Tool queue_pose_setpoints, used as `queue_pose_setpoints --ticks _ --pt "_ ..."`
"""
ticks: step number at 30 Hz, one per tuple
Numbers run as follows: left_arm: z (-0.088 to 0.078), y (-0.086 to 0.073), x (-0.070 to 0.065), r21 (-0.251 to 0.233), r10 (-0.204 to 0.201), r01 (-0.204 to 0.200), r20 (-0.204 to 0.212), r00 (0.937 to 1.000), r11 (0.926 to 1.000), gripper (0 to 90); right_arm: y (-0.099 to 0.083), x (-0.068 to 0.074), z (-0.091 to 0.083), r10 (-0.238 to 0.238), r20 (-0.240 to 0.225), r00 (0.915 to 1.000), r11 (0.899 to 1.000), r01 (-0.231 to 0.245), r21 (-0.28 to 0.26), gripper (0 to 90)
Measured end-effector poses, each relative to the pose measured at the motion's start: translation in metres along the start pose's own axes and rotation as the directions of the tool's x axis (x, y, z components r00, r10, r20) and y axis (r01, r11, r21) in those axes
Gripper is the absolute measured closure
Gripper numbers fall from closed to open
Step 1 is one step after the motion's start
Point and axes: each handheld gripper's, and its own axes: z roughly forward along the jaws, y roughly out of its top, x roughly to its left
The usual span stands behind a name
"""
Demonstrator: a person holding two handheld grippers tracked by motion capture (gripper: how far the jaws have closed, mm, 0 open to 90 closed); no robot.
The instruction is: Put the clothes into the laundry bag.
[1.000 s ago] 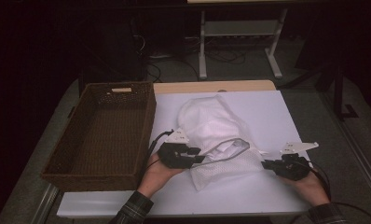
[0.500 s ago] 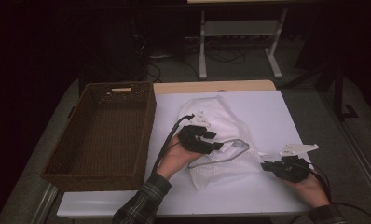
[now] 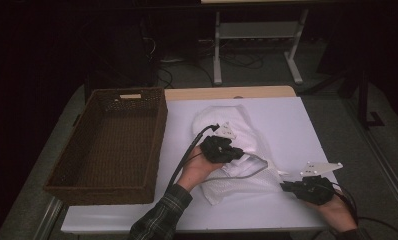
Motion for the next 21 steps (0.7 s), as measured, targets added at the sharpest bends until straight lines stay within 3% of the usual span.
queue_pose_setpoints --ticks 1,2,5,8,9,10,14,18,21 --pt "0.0 0.0 0.0 0.0 0.0 0.0 0.0 1.0 1.0 88.6 -0.001 0.001 0.0 0.0 -0.002 1.0 1.0 0.0 0.001 88.1" --pt "0.004 -0.002 -0.009 0.017 0.024 -0.025 0.027 0.9994 0.9996 88.6 -0.001 0.001 0.0 0.0 -0.002 1.0 1.0 0.0 0.001 87.8" --pt "0.009 -0.008 -0.016 0.036 0.049 -0.051 0.063 0.9968 0.998 89.2 0.001 -0.001 -0.001 0.015 -0.019 0.9997 1.0 -0.015 -0.023 80.4" --pt "0.019 -0.017 -0.02 0.069 0.042 -0.049 0.088 0.9952 0.9964 89.1 0.002 -0.001 -0.001 0.023 -0.022 0.9995 0.999 -0.023 -0.03 78.7" --pt "0.019 -0.017 -0.02 0.069 0.042 -0.049 0.088 0.9952 0.9964 89.0 0.002 -0.001 -0.001 0.023 -0.022 0.9995 0.999 -0.023 -0.03 78.7" --pt "0.028 -0.026 -0.018 0.104 0.032 -0.042 0.087 0.9957 0.9937 89.0 0.002 -0.001 -0.001 0.022 -0.022 0.9995 0.999 -0.023 -0.033 78.8" --pt "0.036 -0.035 -0.012 0.159 0.031 -0.035 0.028 0.9991 0.9867 88.7 0.004 -0.001 0.0 0.02 -0.023 0.9995 0.999 -0.021 -0.031 82.8" --pt "0.037 -0.037 -0.007 0.165 0.019 -0.023 0.025 0.9995 0.986 88.6 0.005 -0.002 0.005 0.011 -0.027 0.9996 1.0 -0.011 -0.013 86.6" --pt "0.038 -0.038 -0.006 0.174 0.017 -0.02 0.017 0.9997 0.9845 88.6 0.008 -0.004 0.009 0.004 -0.026 0.9997 1.0 -0.004 -0.011 84.4"
